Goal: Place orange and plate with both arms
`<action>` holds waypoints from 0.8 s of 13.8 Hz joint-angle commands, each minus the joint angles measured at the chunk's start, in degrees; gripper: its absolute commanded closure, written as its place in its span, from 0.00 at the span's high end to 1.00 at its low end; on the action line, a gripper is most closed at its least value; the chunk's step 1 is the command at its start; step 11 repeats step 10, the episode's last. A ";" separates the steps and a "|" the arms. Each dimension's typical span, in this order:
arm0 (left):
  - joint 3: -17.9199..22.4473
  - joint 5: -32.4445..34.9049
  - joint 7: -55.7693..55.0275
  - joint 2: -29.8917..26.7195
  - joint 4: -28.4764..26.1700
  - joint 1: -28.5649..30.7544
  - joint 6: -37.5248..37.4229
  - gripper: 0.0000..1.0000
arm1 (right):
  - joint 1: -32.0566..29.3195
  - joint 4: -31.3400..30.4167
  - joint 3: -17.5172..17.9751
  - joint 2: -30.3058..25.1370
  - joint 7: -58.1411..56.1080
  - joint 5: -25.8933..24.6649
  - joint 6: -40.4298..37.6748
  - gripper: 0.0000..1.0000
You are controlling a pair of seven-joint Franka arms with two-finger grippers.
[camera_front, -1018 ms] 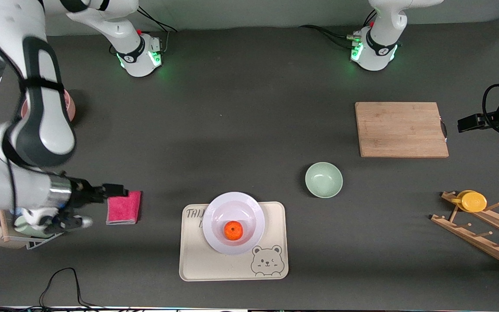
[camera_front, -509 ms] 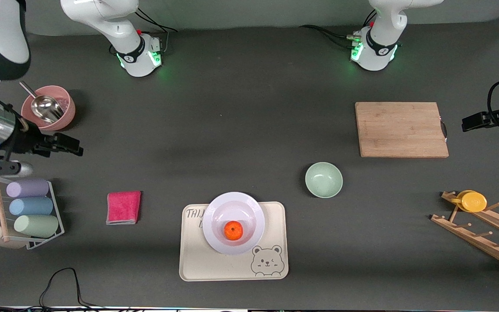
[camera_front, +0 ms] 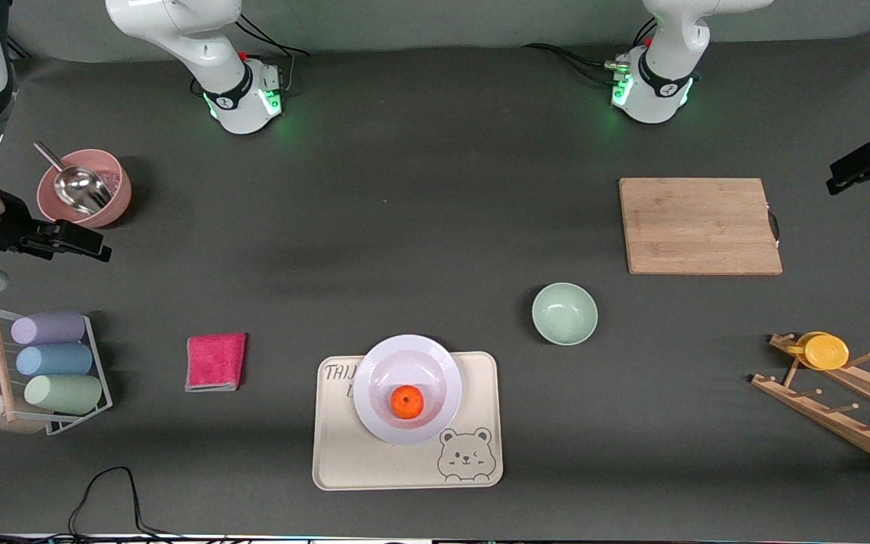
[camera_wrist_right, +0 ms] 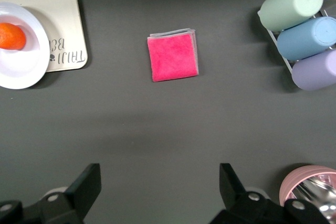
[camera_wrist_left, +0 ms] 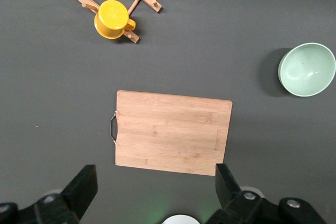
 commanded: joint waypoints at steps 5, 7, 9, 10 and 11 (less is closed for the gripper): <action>-0.11 -0.82 0.69 -0.74 -1.59 -0.26 -0.32 1.00 | 0.19 -0.83 0.02 -1.23 -0.81 -2.64 -0.46 1.00; -0.11 -0.73 0.69 -0.74 -1.67 -0.26 -0.59 1.00 | 0.19 -0.48 -0.06 -1.23 -1.60 -2.82 -0.46 1.00; -0.11 -0.82 0.60 -0.74 -1.58 -0.26 -1.29 1.00 | 0.28 -0.39 0.02 -1.23 -1.35 -2.82 -0.46 1.00; -0.11 -0.73 0.87 -0.74 -1.58 -0.17 -1.20 1.00 | 0.36 -0.30 0.02 -1.23 -1.17 -2.82 -0.46 1.00; -0.11 -0.73 0.87 -0.74 -1.58 -0.17 -1.20 1.00 | 0.36 -0.30 0.02 -1.23 -1.17 -2.82 -0.46 1.00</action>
